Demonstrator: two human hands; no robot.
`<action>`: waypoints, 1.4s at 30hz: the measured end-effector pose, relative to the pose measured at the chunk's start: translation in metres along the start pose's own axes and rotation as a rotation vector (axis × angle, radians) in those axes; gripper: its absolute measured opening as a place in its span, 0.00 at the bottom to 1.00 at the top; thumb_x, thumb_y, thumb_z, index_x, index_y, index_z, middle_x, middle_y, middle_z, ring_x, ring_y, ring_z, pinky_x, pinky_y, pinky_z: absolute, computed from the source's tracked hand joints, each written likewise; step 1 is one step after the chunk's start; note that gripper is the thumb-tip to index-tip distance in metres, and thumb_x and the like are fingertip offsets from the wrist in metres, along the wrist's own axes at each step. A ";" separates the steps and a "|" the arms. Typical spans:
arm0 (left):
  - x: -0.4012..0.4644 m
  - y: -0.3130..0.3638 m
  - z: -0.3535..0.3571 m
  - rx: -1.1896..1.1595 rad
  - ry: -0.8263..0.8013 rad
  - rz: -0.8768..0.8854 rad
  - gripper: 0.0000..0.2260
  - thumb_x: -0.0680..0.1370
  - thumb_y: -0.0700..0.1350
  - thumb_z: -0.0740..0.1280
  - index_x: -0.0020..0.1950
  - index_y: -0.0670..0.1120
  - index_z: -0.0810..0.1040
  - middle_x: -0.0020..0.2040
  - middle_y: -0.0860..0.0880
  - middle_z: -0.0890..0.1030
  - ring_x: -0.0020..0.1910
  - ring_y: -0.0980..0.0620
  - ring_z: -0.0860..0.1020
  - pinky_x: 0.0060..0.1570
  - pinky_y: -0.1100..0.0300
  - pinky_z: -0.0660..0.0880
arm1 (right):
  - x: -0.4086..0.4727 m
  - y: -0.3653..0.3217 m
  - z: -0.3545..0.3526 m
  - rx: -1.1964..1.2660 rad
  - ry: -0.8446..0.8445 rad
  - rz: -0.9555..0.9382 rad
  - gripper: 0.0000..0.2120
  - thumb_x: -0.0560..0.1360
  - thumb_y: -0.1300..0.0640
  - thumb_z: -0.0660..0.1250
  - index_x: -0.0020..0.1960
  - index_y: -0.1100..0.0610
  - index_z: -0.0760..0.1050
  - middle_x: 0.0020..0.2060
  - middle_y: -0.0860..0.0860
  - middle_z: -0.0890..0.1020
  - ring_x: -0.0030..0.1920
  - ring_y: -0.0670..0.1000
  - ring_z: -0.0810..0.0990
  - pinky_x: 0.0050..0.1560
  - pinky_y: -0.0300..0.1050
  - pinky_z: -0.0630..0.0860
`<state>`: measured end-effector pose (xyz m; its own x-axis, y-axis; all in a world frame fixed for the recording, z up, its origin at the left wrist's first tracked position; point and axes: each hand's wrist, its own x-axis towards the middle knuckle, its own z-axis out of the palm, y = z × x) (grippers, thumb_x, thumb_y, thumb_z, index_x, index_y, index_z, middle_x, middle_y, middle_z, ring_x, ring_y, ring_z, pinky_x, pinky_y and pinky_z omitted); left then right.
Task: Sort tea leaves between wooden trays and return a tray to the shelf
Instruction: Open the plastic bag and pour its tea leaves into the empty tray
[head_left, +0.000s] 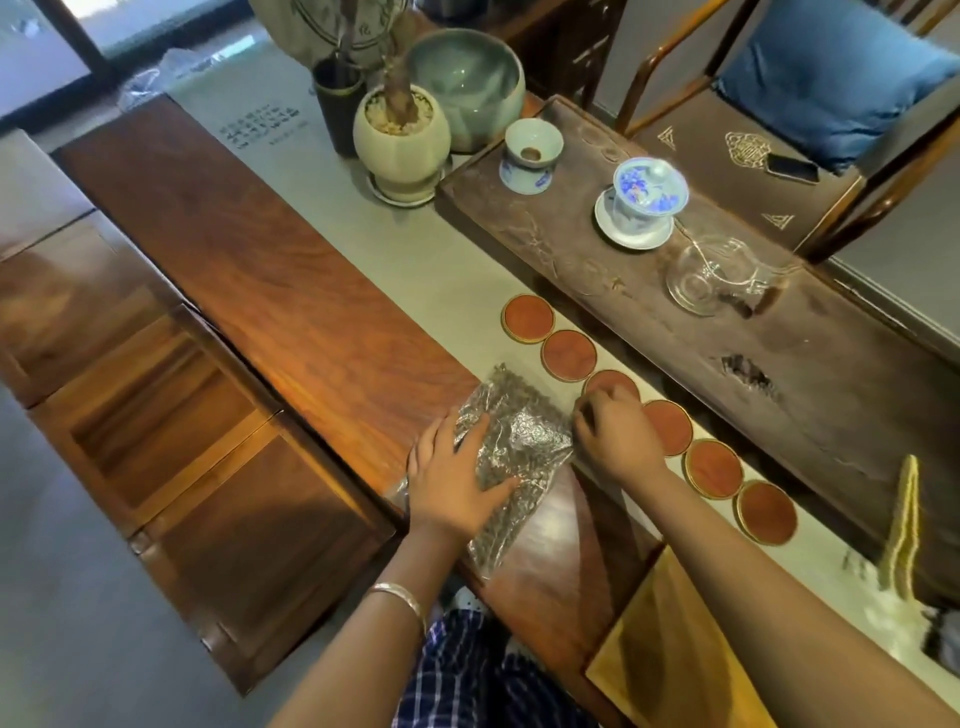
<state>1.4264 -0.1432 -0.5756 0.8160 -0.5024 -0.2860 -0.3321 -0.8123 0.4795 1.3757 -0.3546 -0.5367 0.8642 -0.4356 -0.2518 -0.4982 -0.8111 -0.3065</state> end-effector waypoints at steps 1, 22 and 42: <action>0.000 0.000 0.000 -0.002 0.000 0.001 0.37 0.70 0.69 0.64 0.76 0.61 0.58 0.79 0.50 0.55 0.76 0.46 0.51 0.74 0.42 0.53 | 0.001 -0.001 -0.001 0.002 -0.008 0.002 0.11 0.78 0.55 0.60 0.51 0.62 0.76 0.48 0.59 0.75 0.50 0.59 0.75 0.46 0.51 0.74; -0.034 0.074 -0.071 -0.215 0.092 0.258 0.13 0.79 0.55 0.60 0.51 0.51 0.80 0.50 0.52 0.78 0.52 0.53 0.75 0.51 0.56 0.73 | -0.095 -0.027 -0.068 0.247 0.217 -0.145 0.09 0.81 0.53 0.55 0.44 0.56 0.67 0.37 0.49 0.70 0.37 0.47 0.69 0.37 0.47 0.70; -0.115 0.161 -0.054 -0.372 -0.242 0.385 0.15 0.78 0.43 0.63 0.32 0.50 0.75 0.26 0.53 0.76 0.29 0.64 0.74 0.30 0.73 0.67 | -0.256 -0.011 -0.071 0.189 0.297 0.045 0.09 0.81 0.51 0.55 0.51 0.56 0.70 0.47 0.50 0.72 0.46 0.48 0.70 0.41 0.38 0.64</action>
<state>1.3042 -0.2000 -0.4211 0.5242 -0.8292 -0.1939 -0.3592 -0.4218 0.8325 1.1648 -0.2620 -0.4034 0.8100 -0.5865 0.0003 -0.5168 -0.7140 -0.4724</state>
